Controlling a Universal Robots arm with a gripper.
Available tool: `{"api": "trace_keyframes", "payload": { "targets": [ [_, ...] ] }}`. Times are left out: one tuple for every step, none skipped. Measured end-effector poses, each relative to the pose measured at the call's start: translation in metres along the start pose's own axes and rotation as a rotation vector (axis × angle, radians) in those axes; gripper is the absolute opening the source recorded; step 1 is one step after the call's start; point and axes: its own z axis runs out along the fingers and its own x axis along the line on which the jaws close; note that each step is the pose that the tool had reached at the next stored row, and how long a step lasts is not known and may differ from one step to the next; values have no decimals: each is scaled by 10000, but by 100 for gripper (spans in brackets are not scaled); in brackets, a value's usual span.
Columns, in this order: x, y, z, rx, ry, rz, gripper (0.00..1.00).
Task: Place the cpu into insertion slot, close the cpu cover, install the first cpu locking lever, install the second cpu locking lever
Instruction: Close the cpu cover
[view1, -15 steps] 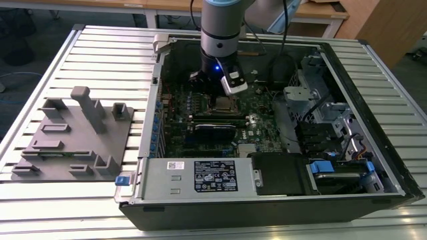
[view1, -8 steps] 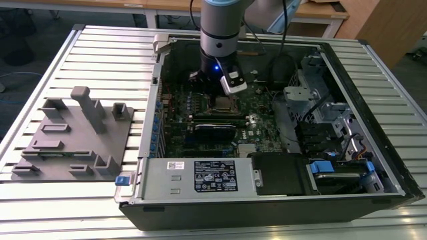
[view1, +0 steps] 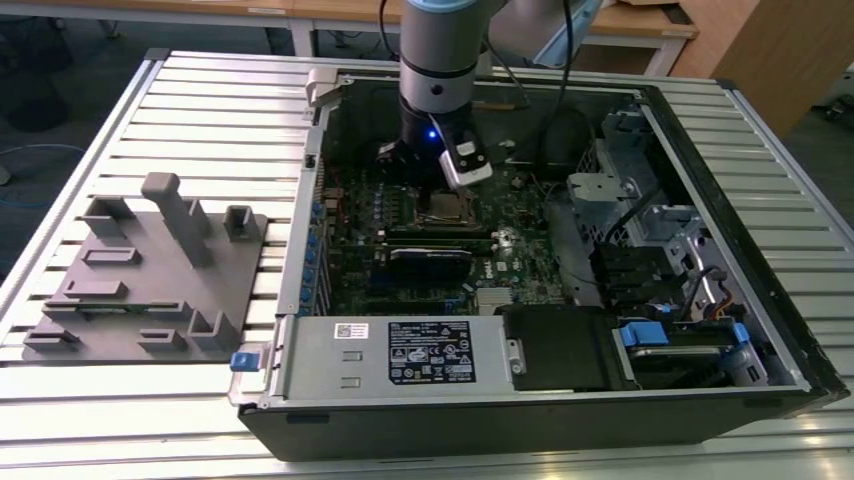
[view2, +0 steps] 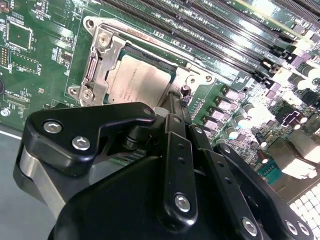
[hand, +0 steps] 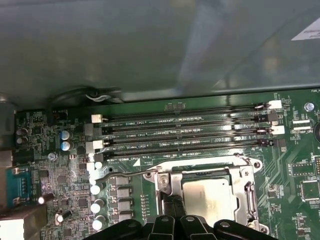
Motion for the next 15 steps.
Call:
{"api": "trace_keyframes", "payload": {
  "targets": [
    [3, -1, 5, 1, 0, 1, 10],
    [5, -1, 7, 1, 1, 1, 10],
    [7, -2, 7, 2, 1, 1, 10],
    [9, -2, 10, 1, 1, 0, 10],
    [10, -1, 14, -1, -1, 0, 10],
    [11, -1, 22, -2, -1, -1, 10],
    [12, -2, 28, -1, -1, -1, 10],
    [13, -3, 31, 2, 1, 0, 10],
    [13, -3, 31, 2, 1, 0, 10],
    [13, -3, 31, 2, 2, 0, 10],
    [13, -3, 32, 3, 2, 0, 10],
    [13, -3, 32, 2, 1, 0, 10],
    [13, -3, 35, 1, 1, 0, 10],
    [13, -4, 37, 2, 2, 0, 10],
    [14, -4, 39, 3, 2, 0, 10]
  ]
}}
